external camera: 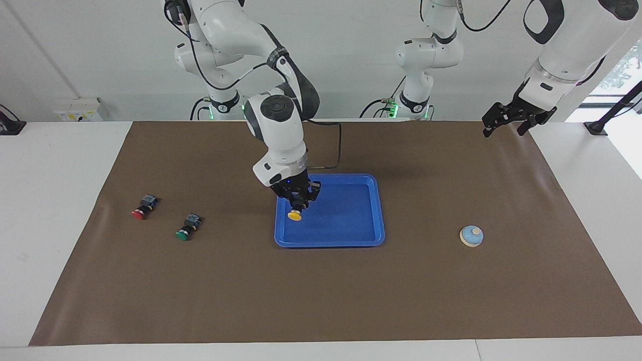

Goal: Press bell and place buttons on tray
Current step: 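Carry the yellow button into the blue tray and release it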

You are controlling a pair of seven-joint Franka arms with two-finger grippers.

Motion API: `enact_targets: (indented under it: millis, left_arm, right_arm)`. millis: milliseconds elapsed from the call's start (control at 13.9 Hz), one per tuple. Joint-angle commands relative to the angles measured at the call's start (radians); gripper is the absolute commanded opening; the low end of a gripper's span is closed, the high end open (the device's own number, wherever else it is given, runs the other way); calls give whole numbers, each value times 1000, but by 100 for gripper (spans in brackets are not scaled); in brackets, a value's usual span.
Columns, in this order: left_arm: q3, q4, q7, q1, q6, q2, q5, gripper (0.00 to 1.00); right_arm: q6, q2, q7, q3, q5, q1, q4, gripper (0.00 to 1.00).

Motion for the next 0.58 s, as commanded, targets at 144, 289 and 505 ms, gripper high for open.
enact_targets:
  millis: [144, 289, 505]
  left_arm:
    - [-4, 9, 0, 7, -11, -2, 10, 100]
    - [-4, 10, 0, 7, -11, -2, 10, 100]
    - [-4, 9, 0, 7, -11, -2, 10, 100]
  right_arm:
    - [121, 29, 24, -3, 7, 11, -87, 0]
    - [138, 43, 27, -3, 7, 6, -104, 0]
    - [198, 46, 32, -3, 7, 6, -149, 0]
